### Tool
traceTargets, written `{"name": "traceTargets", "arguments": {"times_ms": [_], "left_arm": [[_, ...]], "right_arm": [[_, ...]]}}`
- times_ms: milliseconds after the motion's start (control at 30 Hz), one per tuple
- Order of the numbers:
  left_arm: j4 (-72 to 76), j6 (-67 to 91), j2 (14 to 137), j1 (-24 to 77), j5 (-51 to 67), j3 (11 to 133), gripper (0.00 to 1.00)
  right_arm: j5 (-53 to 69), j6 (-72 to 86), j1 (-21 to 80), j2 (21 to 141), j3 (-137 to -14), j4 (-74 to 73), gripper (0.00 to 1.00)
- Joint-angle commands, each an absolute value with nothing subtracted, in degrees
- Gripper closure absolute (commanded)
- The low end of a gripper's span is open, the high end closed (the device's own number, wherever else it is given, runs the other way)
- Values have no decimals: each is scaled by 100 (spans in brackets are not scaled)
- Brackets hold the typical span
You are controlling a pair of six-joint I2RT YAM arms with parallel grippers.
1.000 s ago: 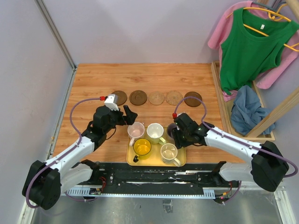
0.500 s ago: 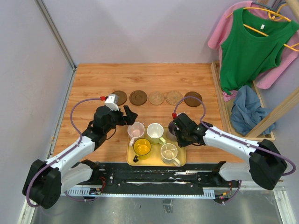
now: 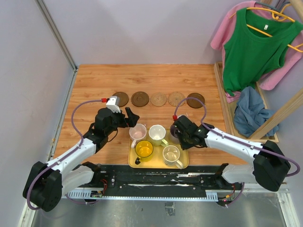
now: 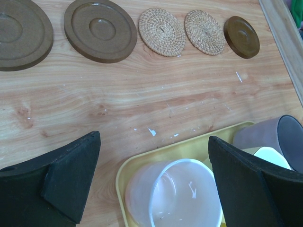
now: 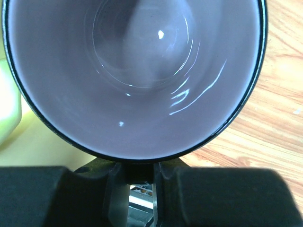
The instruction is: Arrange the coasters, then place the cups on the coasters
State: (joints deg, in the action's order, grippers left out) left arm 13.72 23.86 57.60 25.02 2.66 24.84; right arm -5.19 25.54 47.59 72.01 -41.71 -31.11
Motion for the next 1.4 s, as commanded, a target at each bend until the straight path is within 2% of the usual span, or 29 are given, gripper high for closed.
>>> {"name": "traceTargets", "arguments": {"times_ms": [0,367,567,933,1367], "left_arm": [[1560,2396,5679,2559,264,2449,0],[1595,2359,5685,2560,273,2488,0],[1549,2340,5631,2558,251,2550,0],[1305,2320,5668,2559,217,2806,0],[1295,2196,6105,2558,0,3179,0]], "right_arm": [[-1149,2499,4975,6987,-4715,-3395,99],[-2605,2445,4936,7108,-5481,-3861,99],[-3052,2339,4530,7555,-6234,-4019,99],[-2413,1920,2861,8500,-7257,-3700,99],[-1679,1343,1639,9560,-7690,-2802,99]]}}
